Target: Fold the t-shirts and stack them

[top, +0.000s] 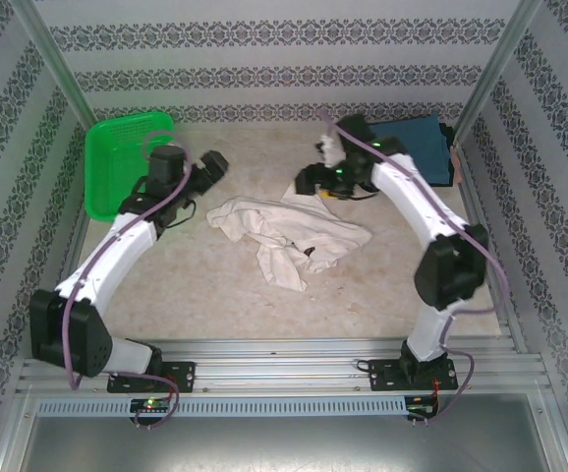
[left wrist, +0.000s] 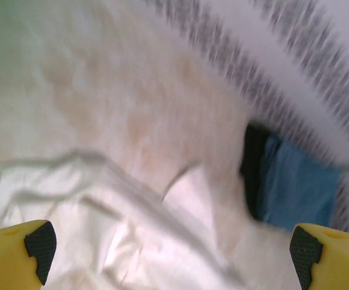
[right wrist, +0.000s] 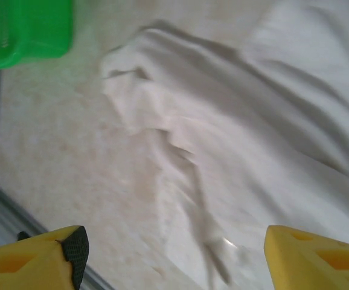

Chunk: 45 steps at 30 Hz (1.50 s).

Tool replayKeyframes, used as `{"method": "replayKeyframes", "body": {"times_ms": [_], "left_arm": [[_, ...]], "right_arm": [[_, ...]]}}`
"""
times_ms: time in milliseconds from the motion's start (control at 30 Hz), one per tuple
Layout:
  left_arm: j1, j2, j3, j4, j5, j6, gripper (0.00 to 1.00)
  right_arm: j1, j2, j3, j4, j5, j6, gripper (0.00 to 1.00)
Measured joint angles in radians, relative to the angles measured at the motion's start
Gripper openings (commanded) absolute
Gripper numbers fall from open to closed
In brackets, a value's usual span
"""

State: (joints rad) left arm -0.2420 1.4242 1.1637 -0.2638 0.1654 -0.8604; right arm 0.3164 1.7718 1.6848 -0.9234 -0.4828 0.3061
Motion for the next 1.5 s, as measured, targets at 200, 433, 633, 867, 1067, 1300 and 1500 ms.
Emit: {"method": "replayKeyframes", "body": {"times_ms": [200, 433, 633, 867, 1067, 1300, 1500], "left_arm": [[-0.039, 0.203, -0.008, -0.136, 0.105, 0.031, 0.98], [-0.047, 0.243, -0.008, -0.185, 0.146, -0.037, 0.9], [-0.053, 0.286, -0.061, -0.142, 0.164, -0.119, 0.81], [-0.053, 0.379, -0.075, -0.063, 0.167, -0.187, 0.73], [-0.051, 0.405, -0.07, -0.067, 0.151, -0.222, 0.52], [-0.05, 0.443, -0.024, -0.157, 0.114, -0.218, 0.12], [-0.051, 0.497, 0.051, -0.168, 0.119, -0.187, 0.02]], "right_arm": [[-0.089, -0.21, -0.32, 0.091, 0.002, 0.002, 0.9], [-0.105, -0.218, -0.451, 0.158, -0.016, -0.007, 0.93], [-0.136, -0.221, -0.51, 0.201, -0.031, -0.007, 0.93], [-0.18, -0.222, -0.573, 0.248, -0.05, 0.008, 0.93], [-0.187, -0.22, -0.581, 0.282, -0.058, 0.018, 0.92], [-0.19, -0.205, -0.6, 0.307, -0.057, 0.033, 0.92], [-0.199, -0.189, -0.614, 0.315, -0.056, 0.039, 0.91]]}}
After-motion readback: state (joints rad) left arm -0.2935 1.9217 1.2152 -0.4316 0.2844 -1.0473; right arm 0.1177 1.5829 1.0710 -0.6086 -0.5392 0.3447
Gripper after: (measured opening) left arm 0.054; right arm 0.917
